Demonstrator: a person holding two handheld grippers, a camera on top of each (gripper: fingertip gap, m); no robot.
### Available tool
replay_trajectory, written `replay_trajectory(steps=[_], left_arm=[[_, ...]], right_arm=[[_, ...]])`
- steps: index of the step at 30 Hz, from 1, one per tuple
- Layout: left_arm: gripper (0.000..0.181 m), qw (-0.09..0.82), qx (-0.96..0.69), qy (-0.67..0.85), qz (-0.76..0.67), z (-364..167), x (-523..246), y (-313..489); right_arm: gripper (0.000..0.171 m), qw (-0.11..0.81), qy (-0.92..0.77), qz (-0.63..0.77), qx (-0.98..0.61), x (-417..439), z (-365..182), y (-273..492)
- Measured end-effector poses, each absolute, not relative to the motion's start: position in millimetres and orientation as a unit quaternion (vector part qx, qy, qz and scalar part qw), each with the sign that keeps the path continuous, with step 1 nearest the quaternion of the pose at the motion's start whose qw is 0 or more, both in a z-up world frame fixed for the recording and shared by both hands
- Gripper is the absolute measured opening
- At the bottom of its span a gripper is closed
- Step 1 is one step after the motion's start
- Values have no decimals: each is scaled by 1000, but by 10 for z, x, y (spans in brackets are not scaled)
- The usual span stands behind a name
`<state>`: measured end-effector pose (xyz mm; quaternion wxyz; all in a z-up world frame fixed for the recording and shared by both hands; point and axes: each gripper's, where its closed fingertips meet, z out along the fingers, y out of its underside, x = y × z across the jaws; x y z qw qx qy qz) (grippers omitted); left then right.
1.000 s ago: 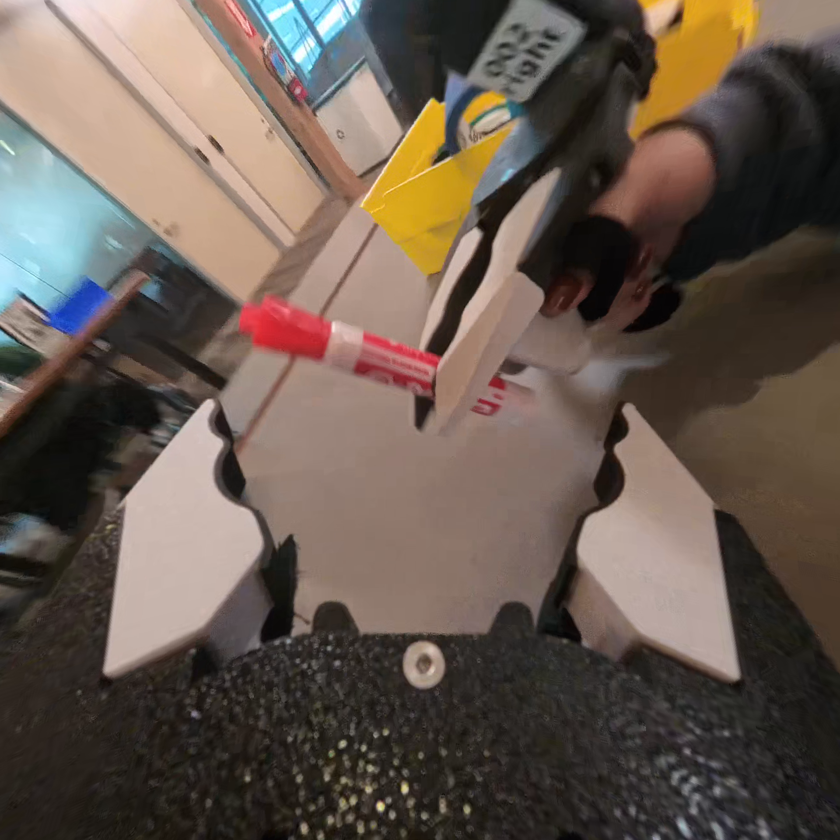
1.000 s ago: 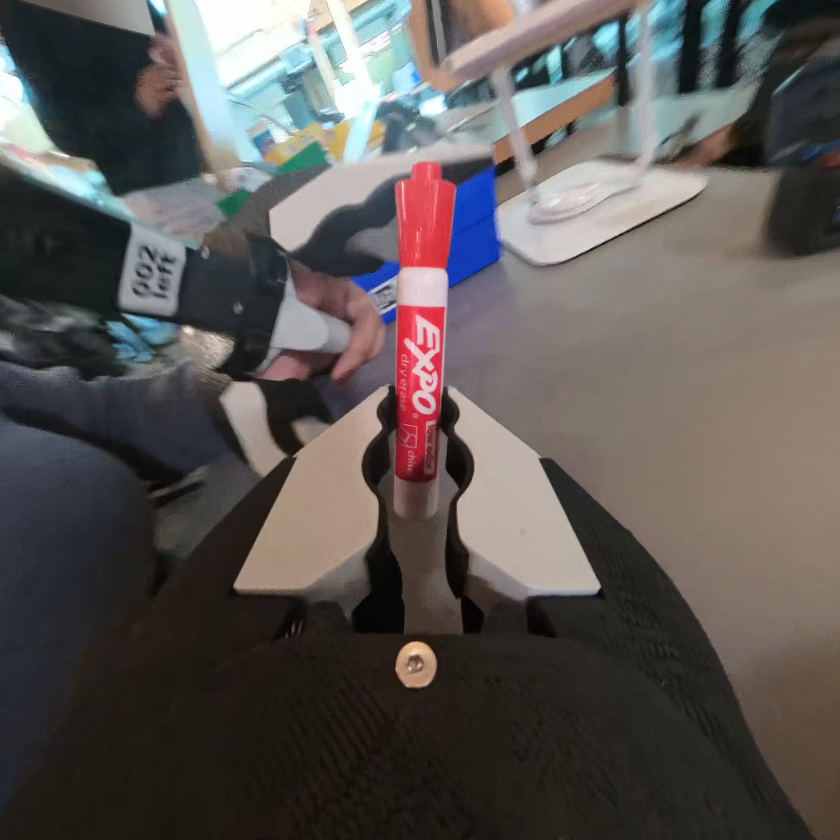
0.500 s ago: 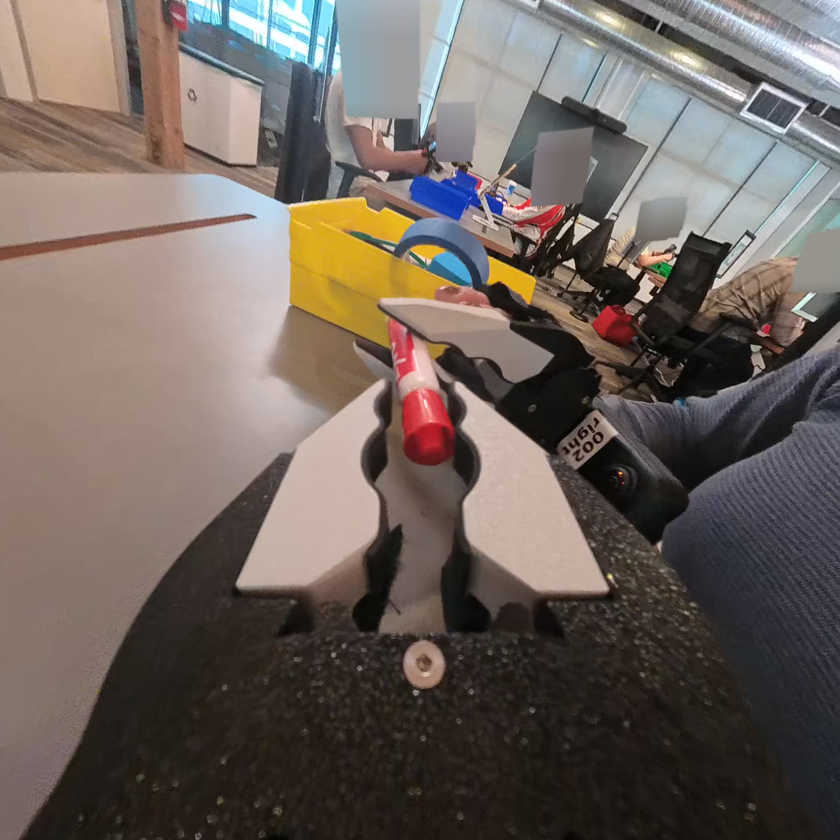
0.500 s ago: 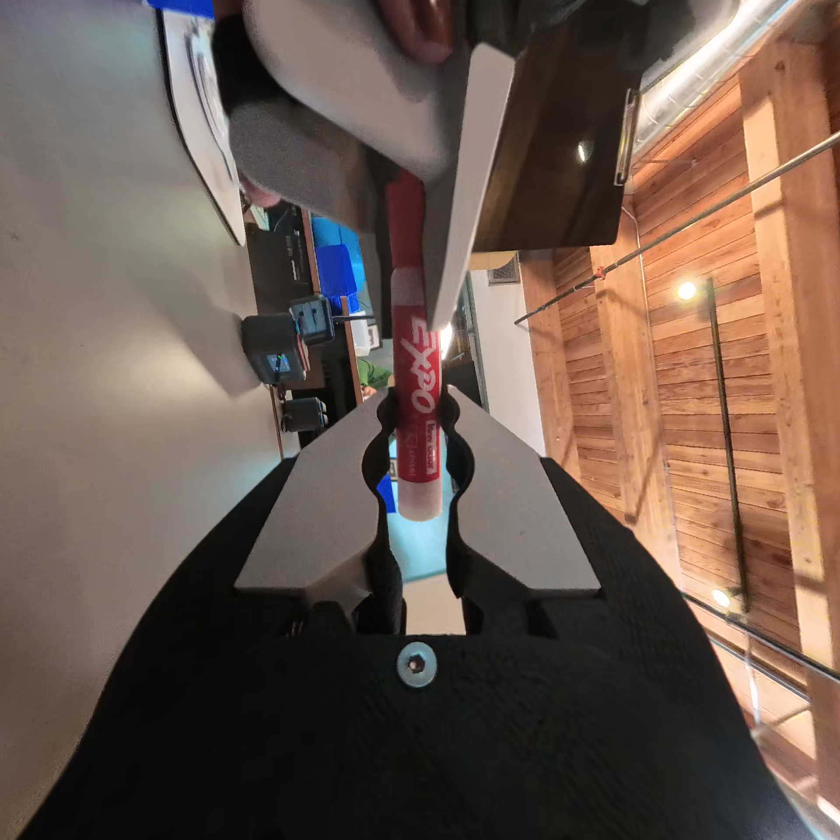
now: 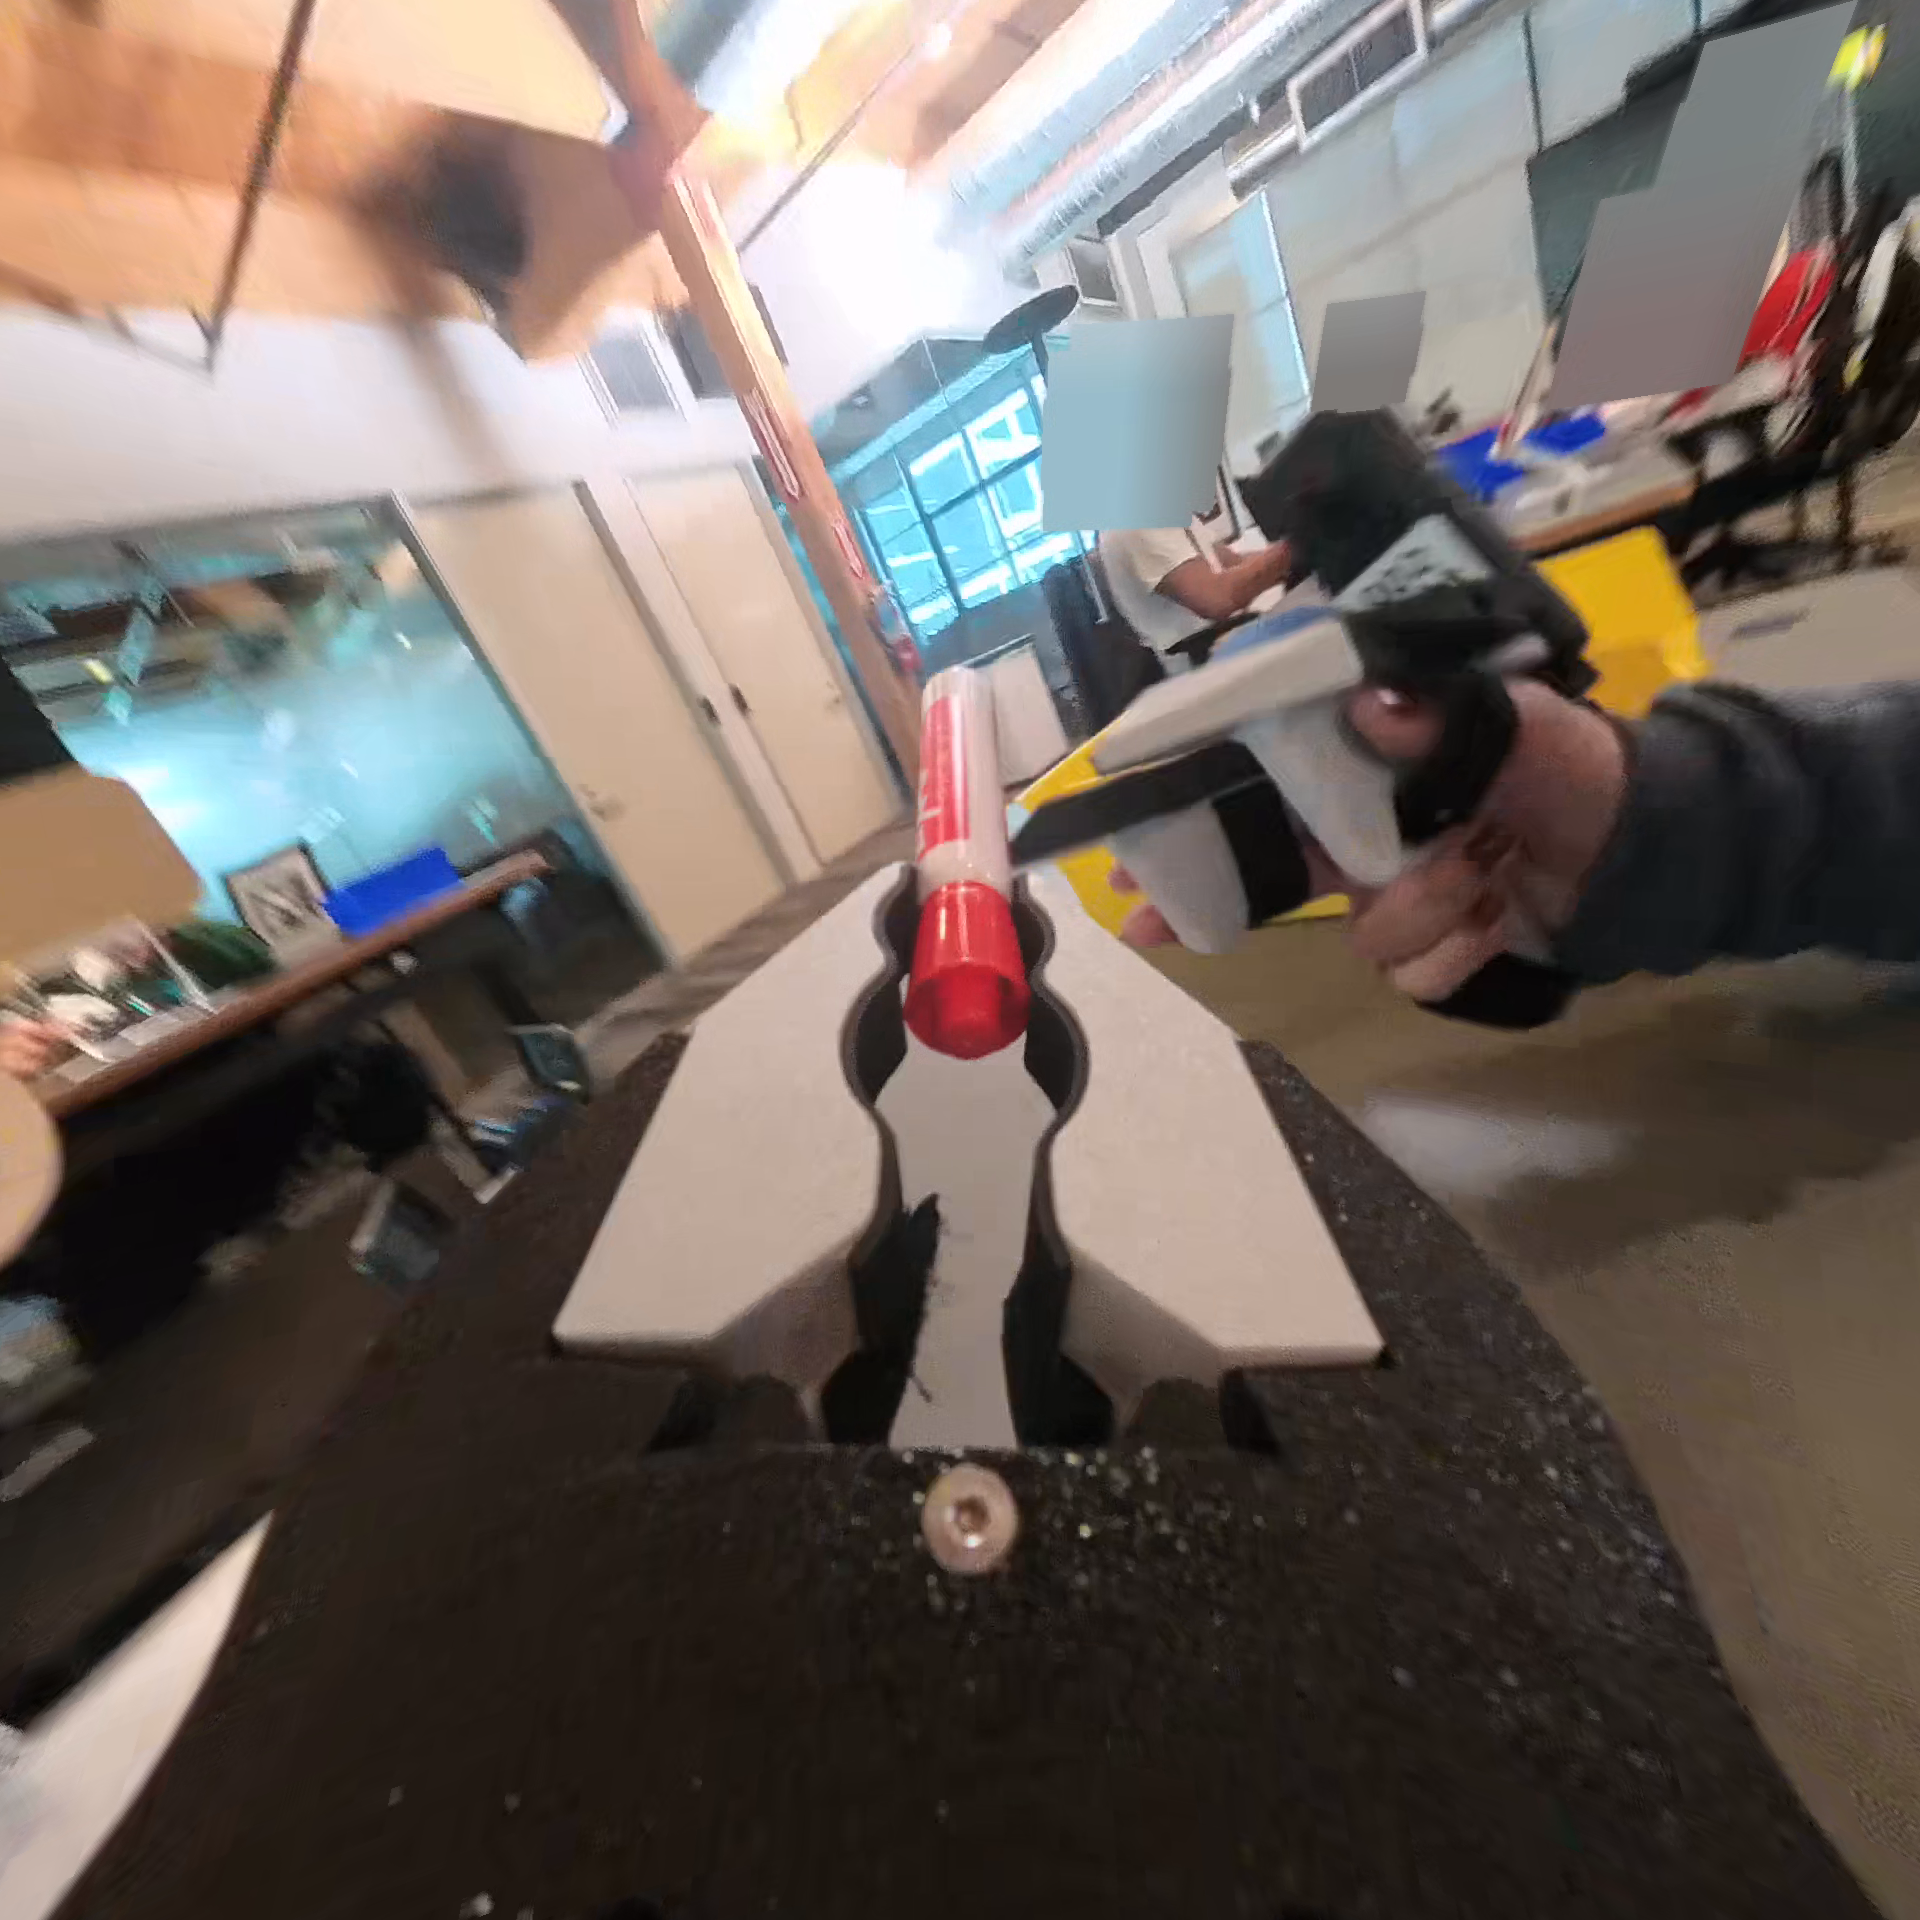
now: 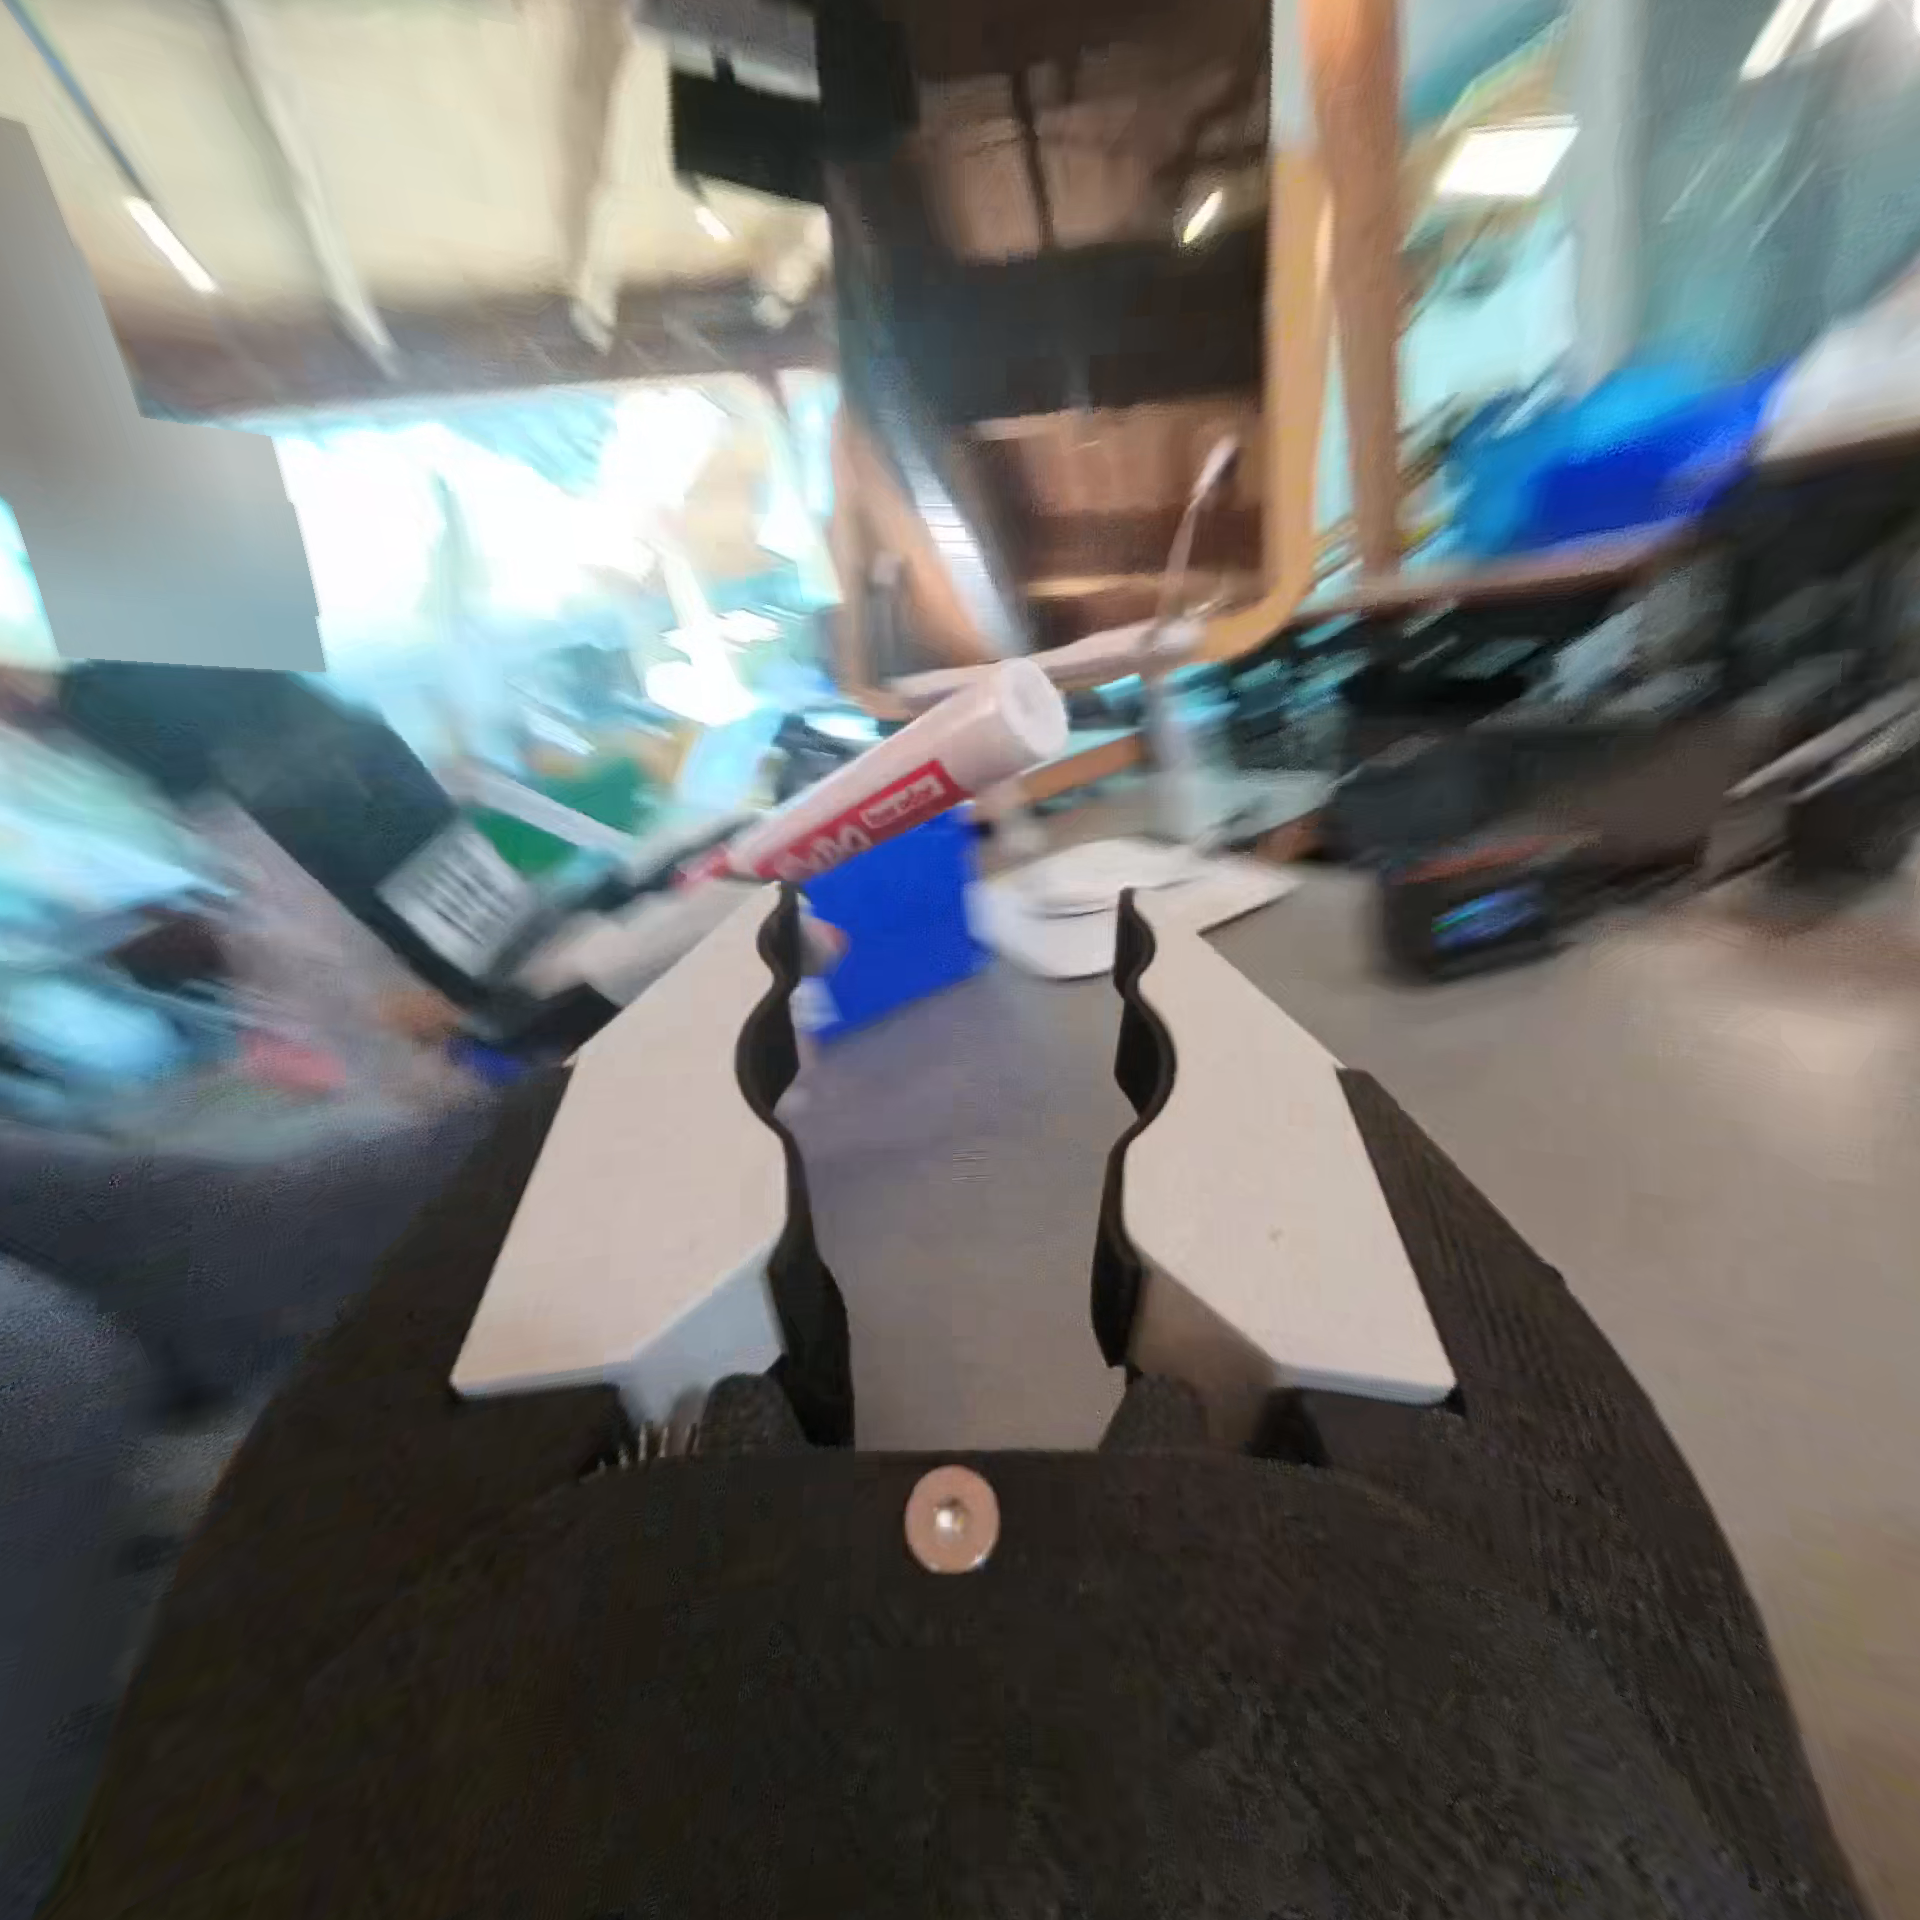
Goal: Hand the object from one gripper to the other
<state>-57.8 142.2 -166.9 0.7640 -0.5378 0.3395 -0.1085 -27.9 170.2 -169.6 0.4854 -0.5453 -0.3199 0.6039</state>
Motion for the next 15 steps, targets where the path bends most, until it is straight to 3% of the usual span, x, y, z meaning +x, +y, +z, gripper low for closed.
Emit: replay_trajectory(steps=[3,5,10,15], left_arm=[[16,761,-515,390,-56,-1803,-425,1384],[16,750,-523,405,-33,-1914,-376,1412],[15,738,-544,395,-58,-2018,-398,1469],[16,724,-571,380,-73,-2087,-416,1526]], right_arm=[[52,237,-210,795,-517,-324,-1739,1598],[42,182,-159,834,-496,-316,-1791,1640],[16,233,-183,806,-512,-320,-1846,1664],[16,326,-228,746,-534,-305,-1836,1701]])
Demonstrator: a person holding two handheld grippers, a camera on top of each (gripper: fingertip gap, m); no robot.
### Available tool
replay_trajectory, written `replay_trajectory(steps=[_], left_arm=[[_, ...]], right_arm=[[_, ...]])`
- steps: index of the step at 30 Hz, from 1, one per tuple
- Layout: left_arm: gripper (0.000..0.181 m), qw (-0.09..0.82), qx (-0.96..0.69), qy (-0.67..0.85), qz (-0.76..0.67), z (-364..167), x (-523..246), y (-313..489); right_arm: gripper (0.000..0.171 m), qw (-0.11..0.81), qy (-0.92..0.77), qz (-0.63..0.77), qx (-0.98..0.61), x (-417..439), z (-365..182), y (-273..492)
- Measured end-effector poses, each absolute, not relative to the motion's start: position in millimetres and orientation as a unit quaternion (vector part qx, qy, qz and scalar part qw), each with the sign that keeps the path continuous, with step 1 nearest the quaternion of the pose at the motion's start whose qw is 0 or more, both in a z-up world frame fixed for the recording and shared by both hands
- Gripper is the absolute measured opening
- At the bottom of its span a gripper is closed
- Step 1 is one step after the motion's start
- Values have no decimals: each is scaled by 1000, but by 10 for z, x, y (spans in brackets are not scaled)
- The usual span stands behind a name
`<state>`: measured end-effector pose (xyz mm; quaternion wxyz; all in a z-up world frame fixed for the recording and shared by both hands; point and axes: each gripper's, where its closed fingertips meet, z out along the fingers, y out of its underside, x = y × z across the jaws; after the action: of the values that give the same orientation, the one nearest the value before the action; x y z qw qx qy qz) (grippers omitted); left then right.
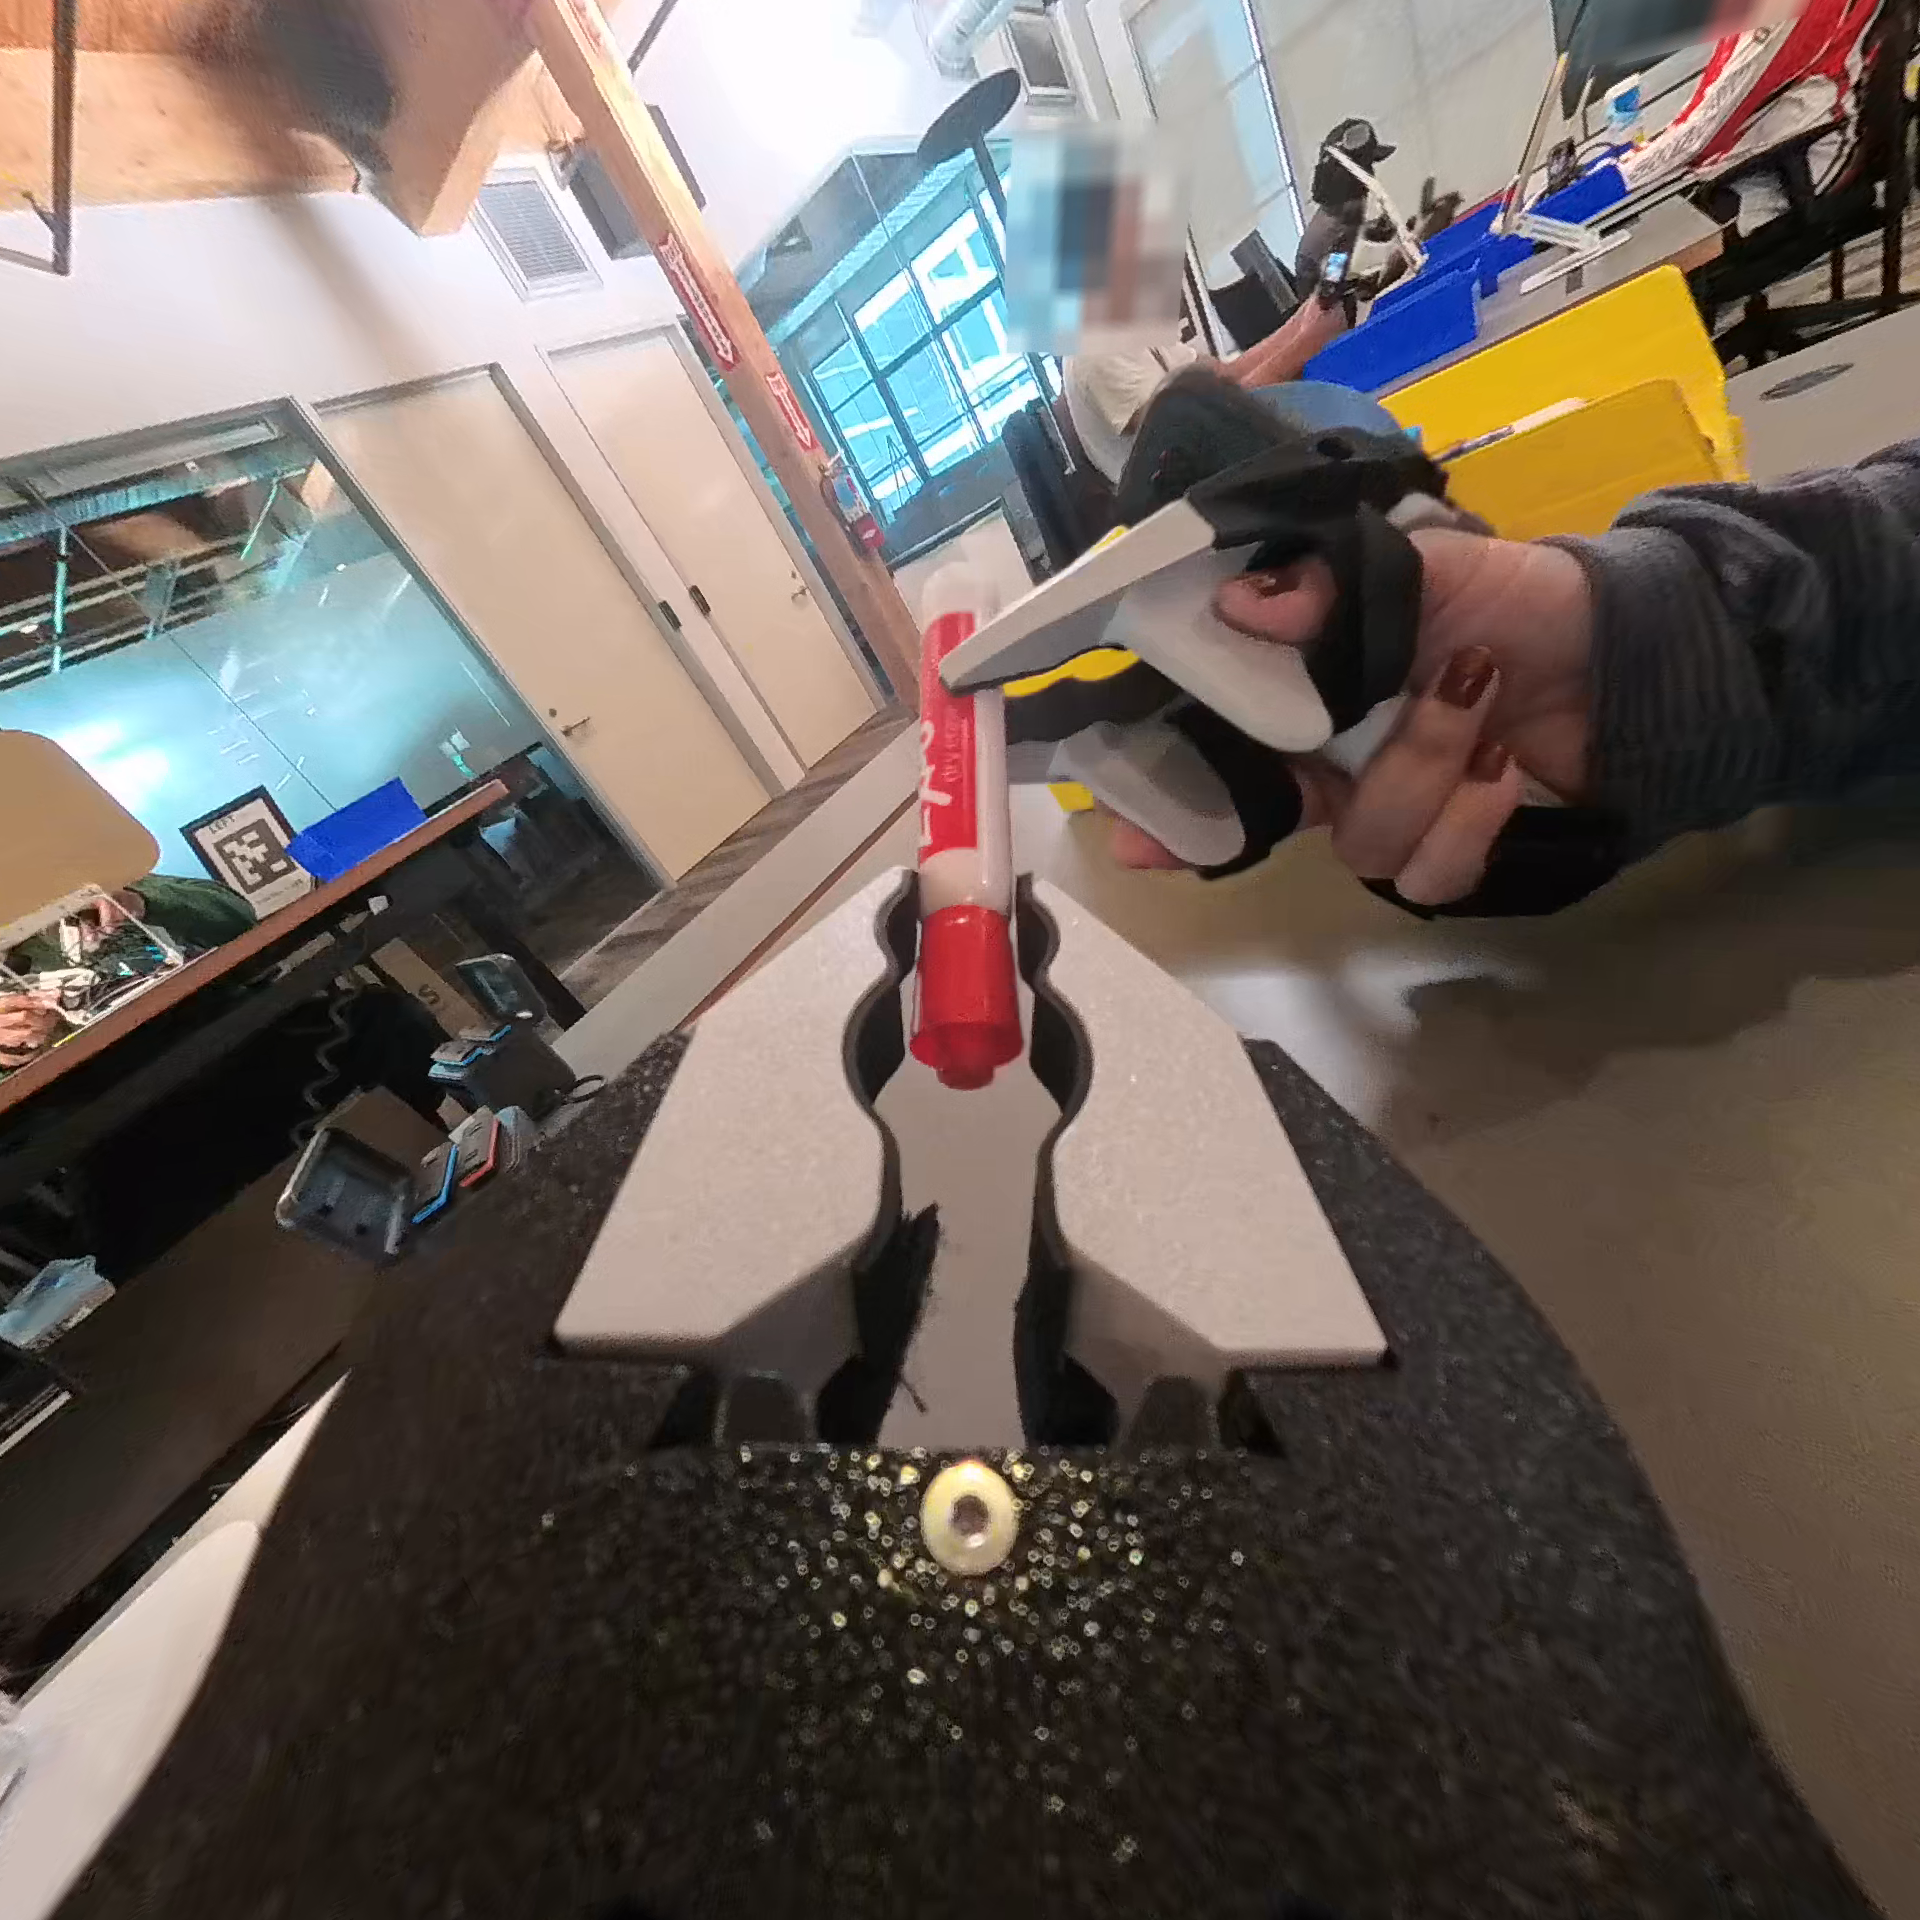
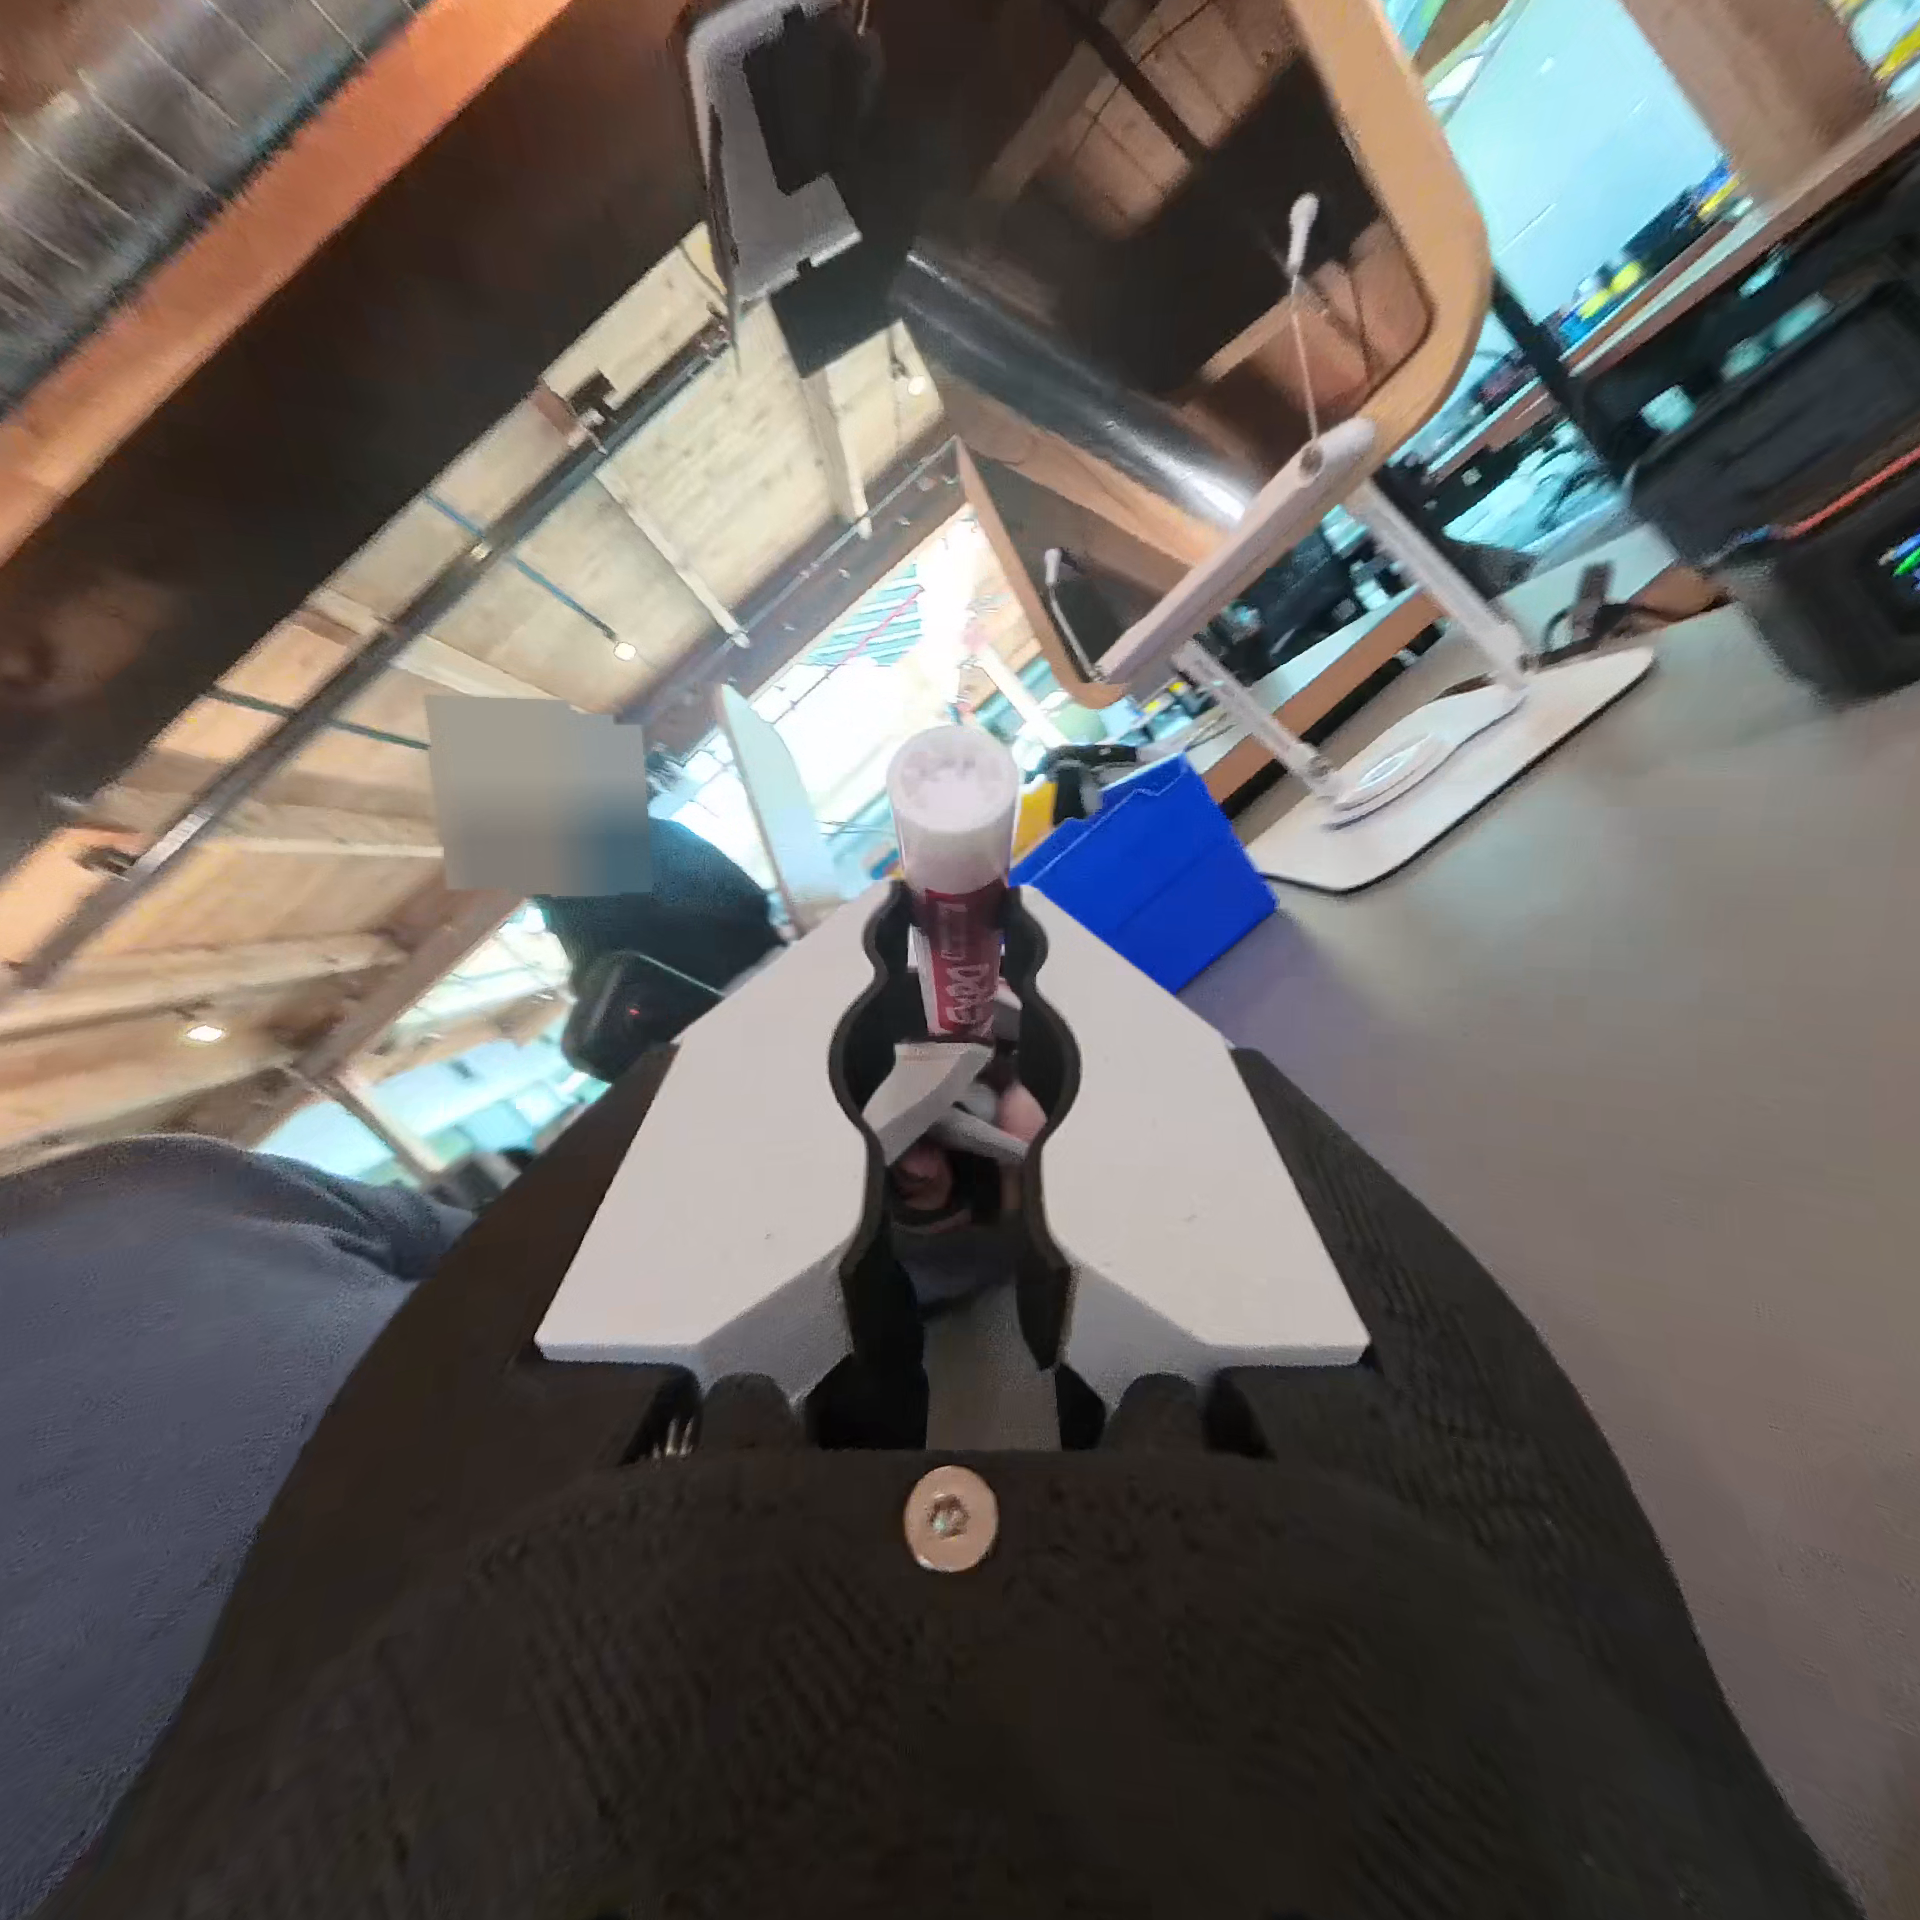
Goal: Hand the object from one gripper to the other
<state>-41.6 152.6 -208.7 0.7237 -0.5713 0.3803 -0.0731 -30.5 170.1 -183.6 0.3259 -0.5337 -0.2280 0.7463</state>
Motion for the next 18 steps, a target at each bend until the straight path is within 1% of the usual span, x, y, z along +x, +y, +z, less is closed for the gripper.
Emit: replay_trajectory(steps=[1,6,7,11,15,18], left_arm=[[18,726,-570,378,-73,-2078,-422,1526],[57,713,-589,367,-99,-2118,-412,1551],[59,712,-592,363,-106,-2118,-409,1551],[60,708,-601,339,-150,-2052,-411,1531],[60,705,-604,310,-205,-1932,-386,1482],[51,709,-599,318,-191,-1897,-348,1452]], right_arm=[[17,342,-233,736,-536,-293,-1828,1717],[16,399,-238,695,-549,-179,-1788,1856],[17,419,-248,671,-559,-166,-1805,1887],[17,513,-335,528,-588,-156,-1872,1933],[17,588,-455,332,-581,-191,-2003,1909],[17,620,-531,198,-542,-253,-2101,1841]])
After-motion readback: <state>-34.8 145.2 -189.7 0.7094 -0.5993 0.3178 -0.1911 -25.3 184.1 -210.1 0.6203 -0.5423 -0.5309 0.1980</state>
